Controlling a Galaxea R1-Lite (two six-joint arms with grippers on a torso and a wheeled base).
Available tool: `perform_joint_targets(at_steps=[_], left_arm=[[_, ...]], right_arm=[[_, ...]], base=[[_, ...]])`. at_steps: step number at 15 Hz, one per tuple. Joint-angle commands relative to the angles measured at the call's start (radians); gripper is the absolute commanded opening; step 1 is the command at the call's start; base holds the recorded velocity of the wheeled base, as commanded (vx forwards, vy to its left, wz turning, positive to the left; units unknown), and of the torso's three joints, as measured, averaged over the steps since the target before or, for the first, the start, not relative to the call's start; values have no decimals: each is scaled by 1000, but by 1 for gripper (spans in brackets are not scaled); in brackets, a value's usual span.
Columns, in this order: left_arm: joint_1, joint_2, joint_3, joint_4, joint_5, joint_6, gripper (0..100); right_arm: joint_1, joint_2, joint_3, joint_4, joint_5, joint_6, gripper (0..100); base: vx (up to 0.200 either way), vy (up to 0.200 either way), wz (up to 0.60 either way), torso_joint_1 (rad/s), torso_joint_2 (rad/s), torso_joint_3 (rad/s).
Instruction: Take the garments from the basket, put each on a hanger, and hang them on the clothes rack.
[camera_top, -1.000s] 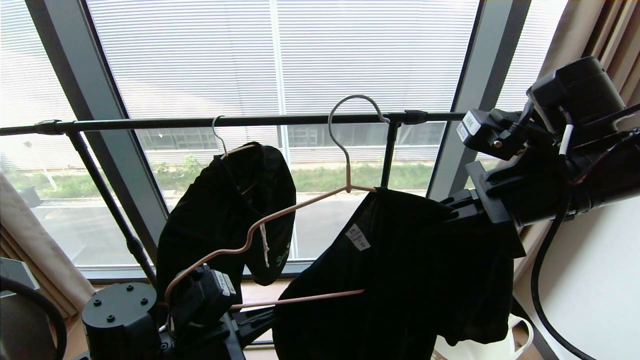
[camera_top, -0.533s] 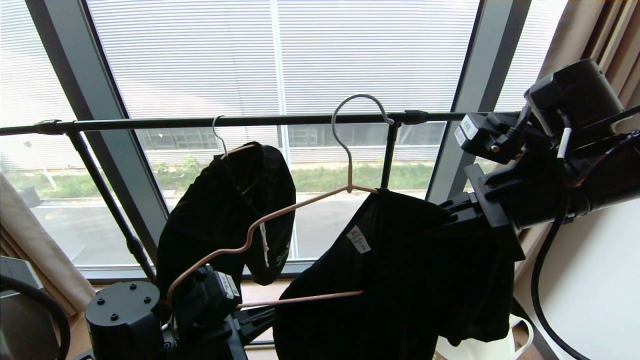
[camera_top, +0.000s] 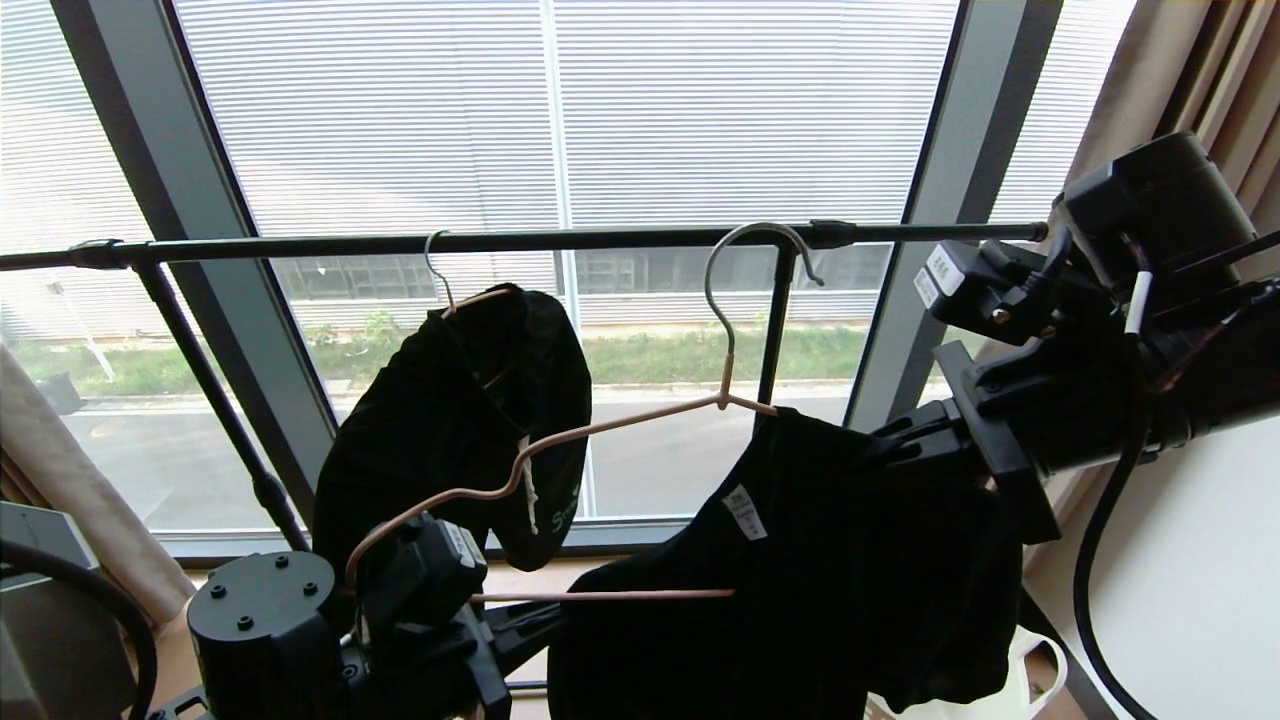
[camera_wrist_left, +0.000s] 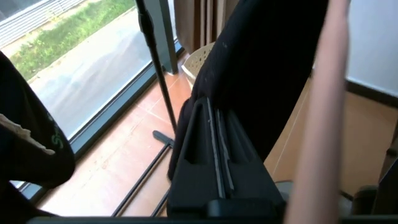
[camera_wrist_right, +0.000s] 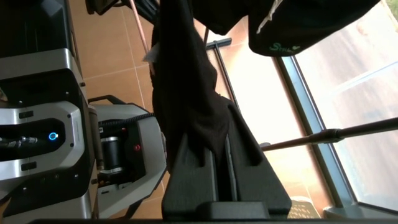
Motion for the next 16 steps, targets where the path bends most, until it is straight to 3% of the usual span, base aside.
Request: perform_joint_targets(at_steps=[1, 6, 16], left_arm=[[1, -1, -12, -2, 0, -23, 0], [-30, 0, -12, -2, -1, -66, 0], [-67, -1, -3, -2, -6, -55, 0]], right_arm=[[-1, -13, 9, 1, 1, -2, 0], [2, -1, 6, -1, 1, -2, 0], [24, 2, 4, -1, 1, -2, 0]], base=[[0, 0, 0, 0, 0, 0], [0, 0, 0, 0, 0, 0], [0, 0, 0, 0, 0, 0]])
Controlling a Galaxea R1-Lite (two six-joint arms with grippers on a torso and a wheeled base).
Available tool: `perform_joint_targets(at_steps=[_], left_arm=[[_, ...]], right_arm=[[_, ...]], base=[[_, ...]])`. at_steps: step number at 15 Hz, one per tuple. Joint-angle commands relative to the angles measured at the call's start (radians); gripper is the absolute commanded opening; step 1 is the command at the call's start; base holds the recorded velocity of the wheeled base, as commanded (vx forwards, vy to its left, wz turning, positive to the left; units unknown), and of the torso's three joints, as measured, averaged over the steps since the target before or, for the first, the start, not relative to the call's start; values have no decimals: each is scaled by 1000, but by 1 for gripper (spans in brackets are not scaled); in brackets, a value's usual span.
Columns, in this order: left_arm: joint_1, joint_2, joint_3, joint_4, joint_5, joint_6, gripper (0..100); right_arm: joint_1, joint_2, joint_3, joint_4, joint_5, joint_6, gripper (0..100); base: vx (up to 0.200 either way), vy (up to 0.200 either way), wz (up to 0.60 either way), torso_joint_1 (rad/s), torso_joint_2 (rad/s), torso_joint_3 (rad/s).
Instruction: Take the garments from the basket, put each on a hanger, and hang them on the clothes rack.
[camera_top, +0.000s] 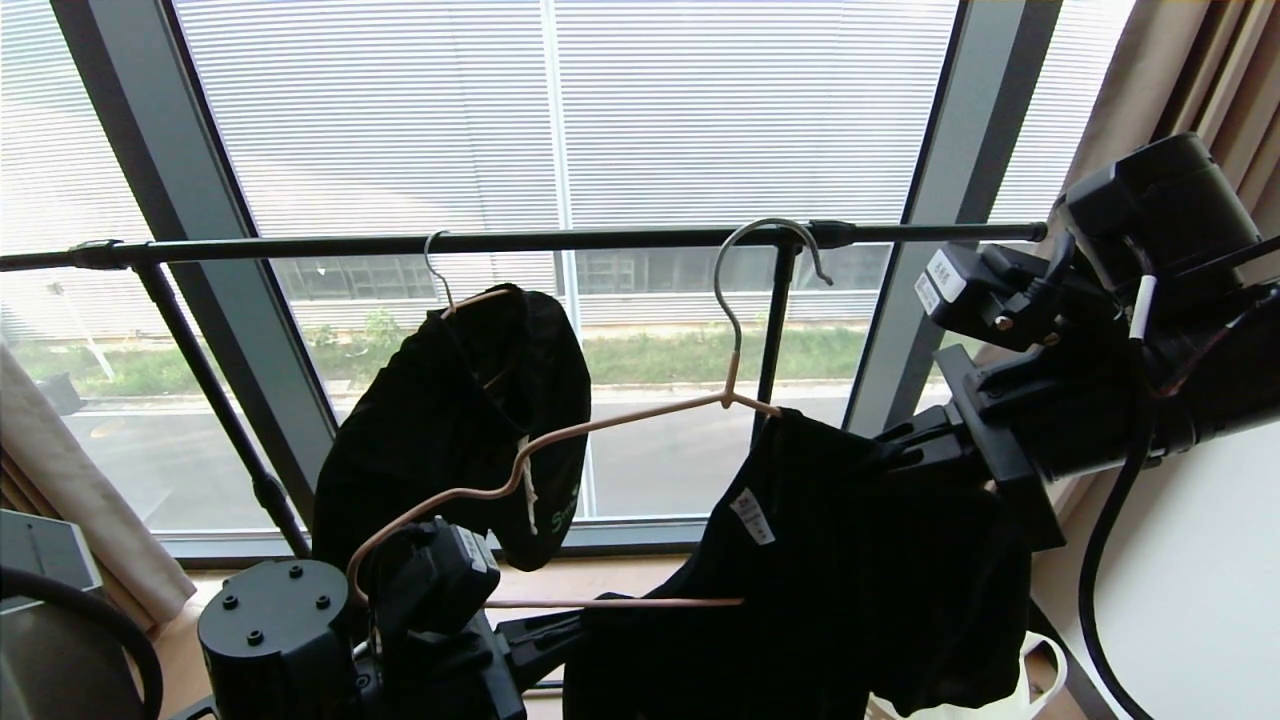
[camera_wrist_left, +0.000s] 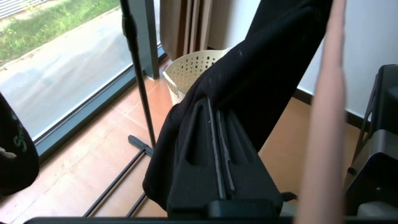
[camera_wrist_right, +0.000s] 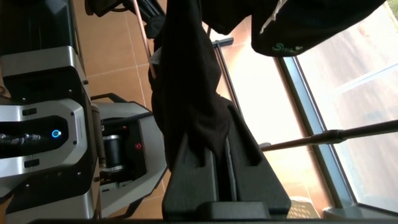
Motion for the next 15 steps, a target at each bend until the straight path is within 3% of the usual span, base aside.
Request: perform_joint_targets(at_steps=[1, 7, 9, 11, 15], left_arm=[[-4, -1, 7, -1, -1, 4, 0], [-7, -5, 22, -1, -2, 84, 0], [-22, 20, -30, -1, 4, 108, 0], [-28, 22, -47, -1, 6, 88, 0], [-28, 31, -97, -1, 36, -41, 0]], right_arm=[[2, 5, -1, 0, 2, -1, 0], [-17, 4, 3, -28, 2, 1, 0], [-11, 4, 5, -28, 2, 1, 0], [-5, 4, 6, -28, 0, 1, 0], [-5, 4, 22, -32, 2, 1, 0]], base=[[0, 0, 0, 0, 0, 0], [0, 0, 0, 0, 0, 0], [0, 0, 0, 0, 0, 0], [0, 0, 0, 0, 0, 0], [0, 0, 0, 0, 0, 0]])
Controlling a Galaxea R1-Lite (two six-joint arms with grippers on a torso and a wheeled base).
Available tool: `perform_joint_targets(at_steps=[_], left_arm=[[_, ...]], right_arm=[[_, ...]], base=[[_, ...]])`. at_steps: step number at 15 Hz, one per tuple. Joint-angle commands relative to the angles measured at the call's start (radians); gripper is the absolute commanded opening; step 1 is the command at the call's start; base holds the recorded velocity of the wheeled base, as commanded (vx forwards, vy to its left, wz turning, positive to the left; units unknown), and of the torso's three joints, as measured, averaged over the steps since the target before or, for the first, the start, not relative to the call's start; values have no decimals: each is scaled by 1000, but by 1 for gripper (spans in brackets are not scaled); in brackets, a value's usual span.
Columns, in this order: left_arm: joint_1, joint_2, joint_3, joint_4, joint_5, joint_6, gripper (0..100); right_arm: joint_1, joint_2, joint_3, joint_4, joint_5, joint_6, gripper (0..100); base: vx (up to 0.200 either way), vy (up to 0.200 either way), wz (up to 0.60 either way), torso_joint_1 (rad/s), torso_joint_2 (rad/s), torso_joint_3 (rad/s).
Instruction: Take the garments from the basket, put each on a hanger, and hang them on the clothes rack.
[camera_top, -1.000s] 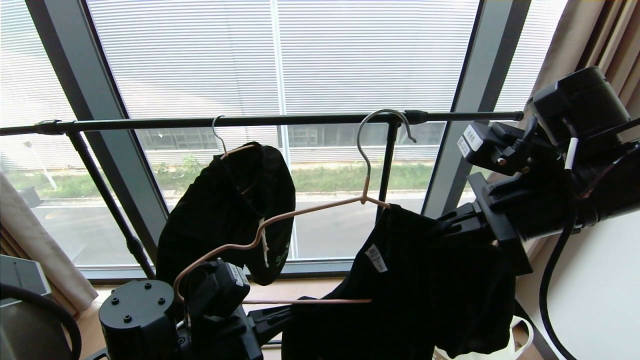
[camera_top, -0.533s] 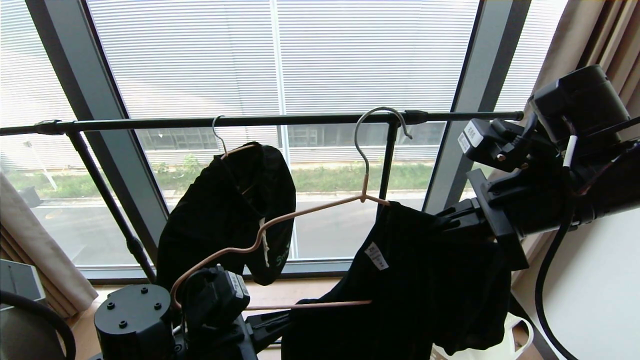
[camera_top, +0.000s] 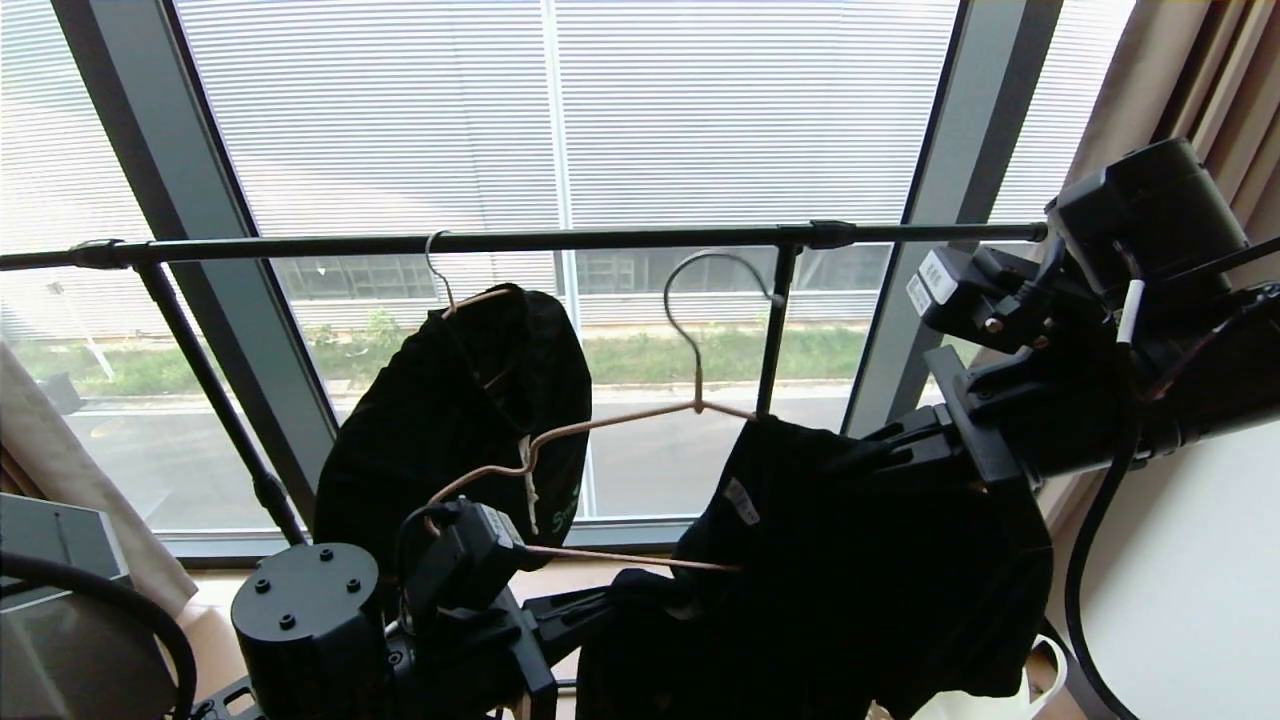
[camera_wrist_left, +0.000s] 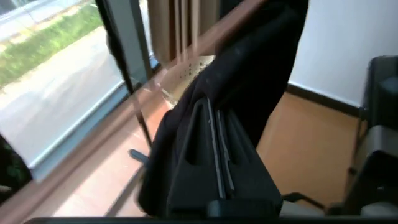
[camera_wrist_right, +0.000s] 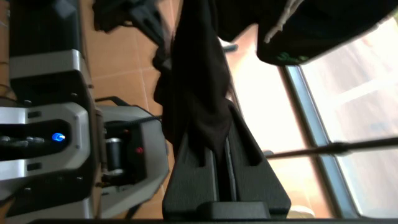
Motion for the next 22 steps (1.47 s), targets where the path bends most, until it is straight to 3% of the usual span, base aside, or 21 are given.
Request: perform_joint_targets(at_steps=[1, 5, 13, 22], left_arm=[[0, 16, -19, -1, 4, -7, 0], [1, 6, 14, -1, 8, -7, 0], [175, 7, 31, -1, 4, -5, 0], [294, 4, -18, -1, 1, -7, 0]], right_arm=[[0, 1, 5, 0, -2, 0, 0], [-13, -12, 26, -2, -1, 0, 0], [-120, -86, 72, -2, 22, -4, 0], [-132, -89, 104, -3, 2, -11, 0]], base=[[0, 0, 0, 0, 0, 0], [0, 0, 0, 0, 0, 0], [0, 0, 0, 0, 0, 0], [0, 0, 0, 0, 0, 0]])
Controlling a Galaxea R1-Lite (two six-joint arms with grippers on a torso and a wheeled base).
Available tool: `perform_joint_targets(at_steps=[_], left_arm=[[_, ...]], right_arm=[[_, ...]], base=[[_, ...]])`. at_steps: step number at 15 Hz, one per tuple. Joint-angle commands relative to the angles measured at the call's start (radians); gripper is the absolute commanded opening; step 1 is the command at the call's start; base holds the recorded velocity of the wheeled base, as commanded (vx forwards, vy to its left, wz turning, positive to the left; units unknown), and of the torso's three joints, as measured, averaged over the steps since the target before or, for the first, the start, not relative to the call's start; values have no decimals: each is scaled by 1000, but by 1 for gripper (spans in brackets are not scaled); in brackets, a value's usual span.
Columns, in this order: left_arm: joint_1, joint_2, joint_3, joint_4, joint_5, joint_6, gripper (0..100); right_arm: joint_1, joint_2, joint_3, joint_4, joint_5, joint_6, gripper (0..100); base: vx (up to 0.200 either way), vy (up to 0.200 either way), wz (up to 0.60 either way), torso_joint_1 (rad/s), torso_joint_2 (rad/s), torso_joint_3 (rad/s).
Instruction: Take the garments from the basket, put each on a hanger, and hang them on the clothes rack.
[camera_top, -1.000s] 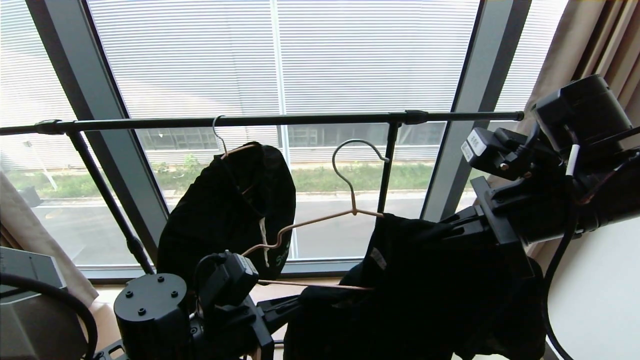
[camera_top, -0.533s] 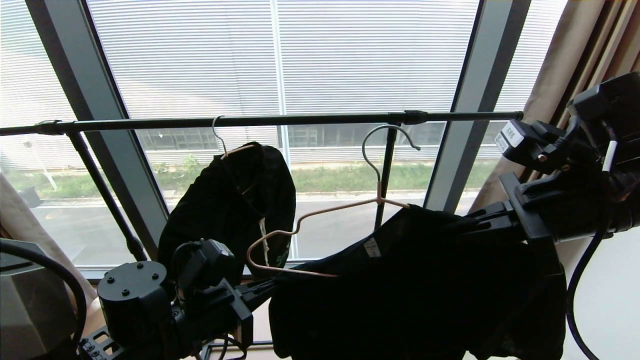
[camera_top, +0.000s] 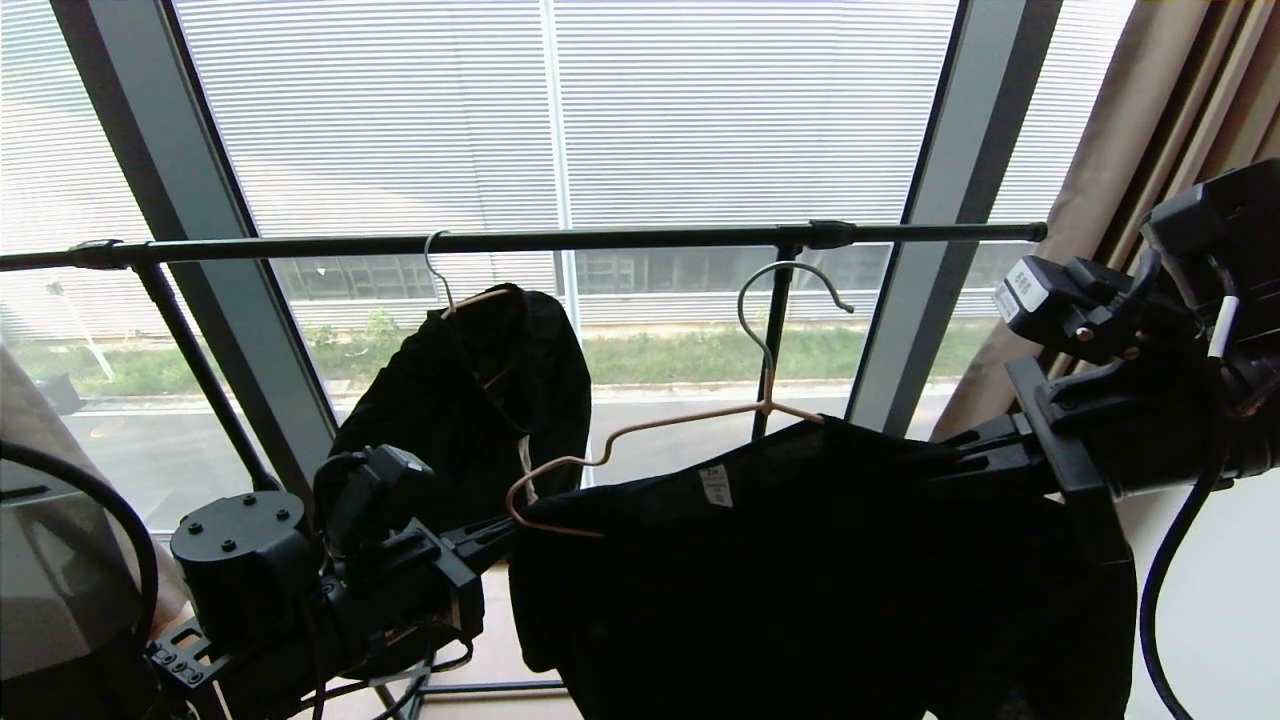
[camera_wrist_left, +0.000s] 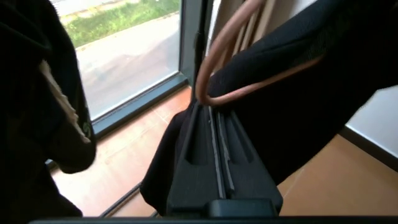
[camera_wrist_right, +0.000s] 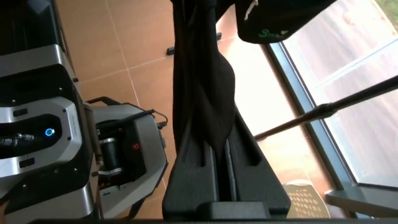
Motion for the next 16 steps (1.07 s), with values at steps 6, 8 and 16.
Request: perform_joint_targets(at_steps=[6, 8, 16], left_arm=[[17, -5, -6, -1, 0, -1, 0], [17, -3, -6, -1, 0, -1, 0], [38, -3, -14, -1, -12, -2, 0]], right_arm=[[-17, -12, 112, -193, -115, 1, 0], [-19, -29, 147, -268, -122, 1, 0], [-77, -89, 203, -341, -168, -22, 0]], base=[[0, 0, 0, 0, 0, 0], [0, 0, 0, 0, 0, 0], [0, 0, 0, 0, 0, 0]])
